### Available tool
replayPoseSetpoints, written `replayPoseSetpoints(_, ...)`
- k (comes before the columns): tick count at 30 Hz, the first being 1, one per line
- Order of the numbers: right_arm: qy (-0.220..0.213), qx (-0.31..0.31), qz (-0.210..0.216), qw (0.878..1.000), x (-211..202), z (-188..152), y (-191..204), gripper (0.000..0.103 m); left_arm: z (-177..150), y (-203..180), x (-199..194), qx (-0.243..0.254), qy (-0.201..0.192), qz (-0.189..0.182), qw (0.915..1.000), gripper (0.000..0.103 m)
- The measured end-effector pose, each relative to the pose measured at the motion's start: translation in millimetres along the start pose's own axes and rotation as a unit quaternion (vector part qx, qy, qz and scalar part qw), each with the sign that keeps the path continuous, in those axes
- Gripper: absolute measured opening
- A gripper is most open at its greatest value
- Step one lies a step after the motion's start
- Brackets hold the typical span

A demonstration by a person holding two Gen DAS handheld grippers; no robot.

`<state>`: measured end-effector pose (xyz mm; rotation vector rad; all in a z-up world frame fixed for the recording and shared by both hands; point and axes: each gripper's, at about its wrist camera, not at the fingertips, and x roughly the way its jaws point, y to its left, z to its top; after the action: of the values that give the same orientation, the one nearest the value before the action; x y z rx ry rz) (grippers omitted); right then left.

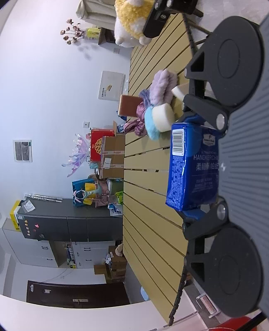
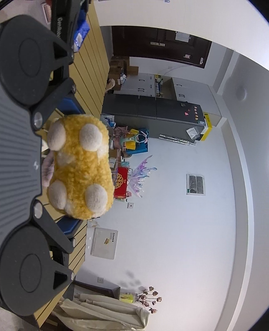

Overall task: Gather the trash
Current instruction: 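Lift the carton and plush off the table with both grippers, then carry the carton and plush down over the black trash bin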

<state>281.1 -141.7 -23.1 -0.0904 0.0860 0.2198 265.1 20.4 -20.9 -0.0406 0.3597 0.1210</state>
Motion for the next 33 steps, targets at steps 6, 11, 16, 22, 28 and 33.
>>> replayPoseSetpoints(6,0.009,-0.008,-0.003,1.000,-38,-7,-6,0.096,-10,-8,-22,0.017,0.008,-0.008,0.9998,0.073)
replayPoseSetpoints(11,0.024,-0.012,-0.002,1.000,-65,-14,-9,0.096,-24,-11,-36,0.025,0.018,-0.006,0.9995,0.073)
replayPoseSetpoints(16,0.048,-0.014,0.006,0.999,-82,-26,-10,0.096,-36,-12,-46,0.038,0.033,-0.007,0.9987,0.073)
replayPoseSetpoints(22,0.088,-0.006,0.016,0.996,-94,-46,-6,0.096,-60,-11,-53,0.048,0.064,-0.013,0.9967,0.073)
replayPoseSetpoints(28,0.130,0.001,0.022,0.991,-100,-70,-3,0.096,-88,-9,-52,0.053,0.103,-0.016,0.9931,0.073)
replayPoseSetpoints(33,0.165,0.000,0.030,0.986,-102,-93,3,0.096,-113,-6,-44,0.054,0.145,-0.011,0.9879,0.073)
